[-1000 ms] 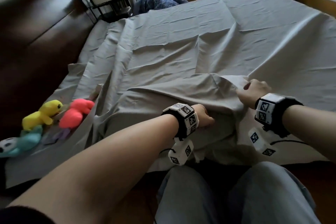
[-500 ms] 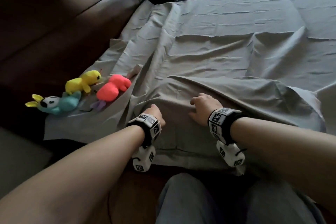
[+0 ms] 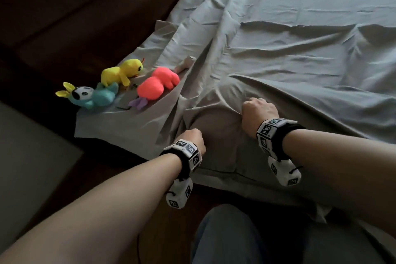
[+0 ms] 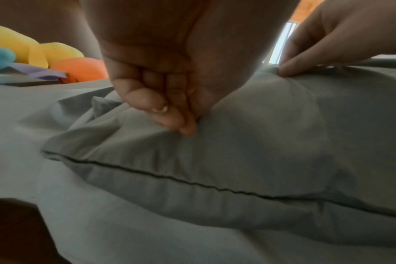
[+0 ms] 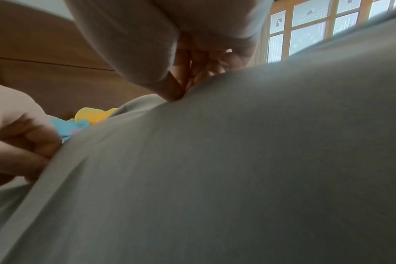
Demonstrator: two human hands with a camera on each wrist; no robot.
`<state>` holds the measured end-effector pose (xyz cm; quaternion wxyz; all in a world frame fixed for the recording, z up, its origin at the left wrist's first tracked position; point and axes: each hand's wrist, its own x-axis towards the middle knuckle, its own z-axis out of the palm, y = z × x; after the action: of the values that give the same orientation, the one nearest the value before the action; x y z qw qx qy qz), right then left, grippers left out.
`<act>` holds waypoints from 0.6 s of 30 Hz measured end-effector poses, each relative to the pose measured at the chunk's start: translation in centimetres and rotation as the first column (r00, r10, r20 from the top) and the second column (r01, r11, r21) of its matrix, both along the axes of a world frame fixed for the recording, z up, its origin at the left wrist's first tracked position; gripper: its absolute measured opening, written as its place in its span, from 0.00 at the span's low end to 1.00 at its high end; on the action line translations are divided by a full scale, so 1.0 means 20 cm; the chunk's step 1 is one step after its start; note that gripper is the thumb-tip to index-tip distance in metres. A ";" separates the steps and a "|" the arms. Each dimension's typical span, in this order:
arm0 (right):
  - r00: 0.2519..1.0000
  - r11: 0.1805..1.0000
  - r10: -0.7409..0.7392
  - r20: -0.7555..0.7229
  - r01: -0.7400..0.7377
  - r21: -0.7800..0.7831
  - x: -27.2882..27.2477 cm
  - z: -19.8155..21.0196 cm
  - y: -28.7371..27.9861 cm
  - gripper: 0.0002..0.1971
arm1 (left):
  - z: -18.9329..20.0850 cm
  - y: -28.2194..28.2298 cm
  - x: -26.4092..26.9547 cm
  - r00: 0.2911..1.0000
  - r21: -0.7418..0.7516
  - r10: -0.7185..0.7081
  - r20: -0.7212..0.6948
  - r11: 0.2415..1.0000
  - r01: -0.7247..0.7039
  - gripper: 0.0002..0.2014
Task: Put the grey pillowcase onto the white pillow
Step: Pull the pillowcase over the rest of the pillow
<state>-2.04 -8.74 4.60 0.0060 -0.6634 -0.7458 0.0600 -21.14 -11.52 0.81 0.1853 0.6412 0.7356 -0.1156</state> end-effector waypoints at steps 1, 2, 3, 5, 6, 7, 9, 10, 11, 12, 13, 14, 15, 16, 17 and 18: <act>1.000 1.000 0.007 0.001 -0.007 0.013 0.02 0.01 0.00 0.17 | 0.00 -0.01 0.01 1.000 0.025 -0.016 0.009 1.000 0.015 0.09; 1.000 0.999 0.015 0.003 -0.015 0.029 0.04 0.03 -0.01 0.16 | 0.01 -0.02 0.03 0.999 0.053 -0.030 0.025 0.998 0.029 0.09; 1.000 0.999 0.025 0.009 -0.026 0.048 0.06 0.05 -0.01 0.16 | 0.02 -0.02 0.05 0.998 0.080 -0.041 0.044 0.996 0.038 0.10; 0.999 0.995 0.045 0.030 -0.047 0.084 0.11 0.08 -0.02 0.14 | 0.05 -0.04 0.09 0.995 0.124 -0.055 0.082 0.991 0.045 0.13; 0.998 0.995 0.048 0.033 -0.051 0.091 0.13 0.09 -0.03 0.13 | 0.07 -0.04 0.10 0.993 0.144 -0.064 0.096 0.988 0.050 0.14; 0.999 0.995 0.047 0.023 -0.049 0.088 0.15 0.10 -0.03 0.12 | 0.08 -0.05 0.12 0.992 0.171 -0.072 0.101 0.984 0.054 0.15; 0.999 0.998 0.027 -0.036 -0.026 0.050 0.18 0.12 -0.05 0.11 | 0.10 -0.06 0.13 0.993 0.228 -0.087 0.076 0.971 0.068 0.21; 0.998 0.999 0.020 -0.061 -0.018 0.027 0.19 0.12 -0.06 0.11 | 0.11 -0.06 0.13 0.994 0.240 -0.093 0.048 0.968 0.079 0.26; 0.996 1.000 0.018 -0.083 -0.018 0.008 0.20 0.13 -0.06 0.10 | 0.11 -0.07 0.13 0.995 0.233 -0.100 0.017 0.968 0.093 0.30; 0.995 1.000 0.021 -0.102 -0.021 -0.003 0.21 0.13 -0.07 0.10 | 0.12 -0.07 0.13 0.994 0.217 -0.112 -0.011 0.970 0.112 0.34; 0.992 1.000 0.024 -0.123 -0.025 -0.008 0.23 0.13 -0.08 0.09 | 0.12 -0.08 0.14 0.991 0.203 -0.128 -0.031 0.970 0.132 0.35; 0.989 1.000 0.028 -0.146 -0.029 -0.006 0.24 0.13 -0.09 0.08 | 0.12 -0.08 0.14 0.988 0.202 -0.148 -0.047 0.967 0.154 0.33; 0.984 0.999 0.035 -0.172 -0.035 0.002 0.25 0.13 -0.09 0.07 | 0.11 -0.08 0.14 0.983 0.213 -0.171 -0.064 0.960 0.181 0.29; 0.979 0.999 0.045 -0.199 -0.043 0.017 0.26 0.13 -0.10 0.06 | 0.11 -0.09 0.15 0.976 0.230 -0.201 -0.083 0.949 0.215 0.23; 0.973 0.998 0.061 -0.223 -0.053 0.040 0.27 0.13 -0.10 0.05 | 0.12 -0.09 0.16 0.967 0.243 -0.232 -0.107 0.937 0.252 0.17; 0.967 0.996 0.078 -0.242 -0.065 0.063 0.28 0.14 -0.10 0.05 | 0.12 -0.10 0.17 0.956 0.247 -0.263 -0.133 0.925 0.289 0.11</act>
<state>3.59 -10.82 7.35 0.1140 -0.6233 -0.7641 0.1209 -17.79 -13.42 3.30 0.0441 0.7507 0.6551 -0.0729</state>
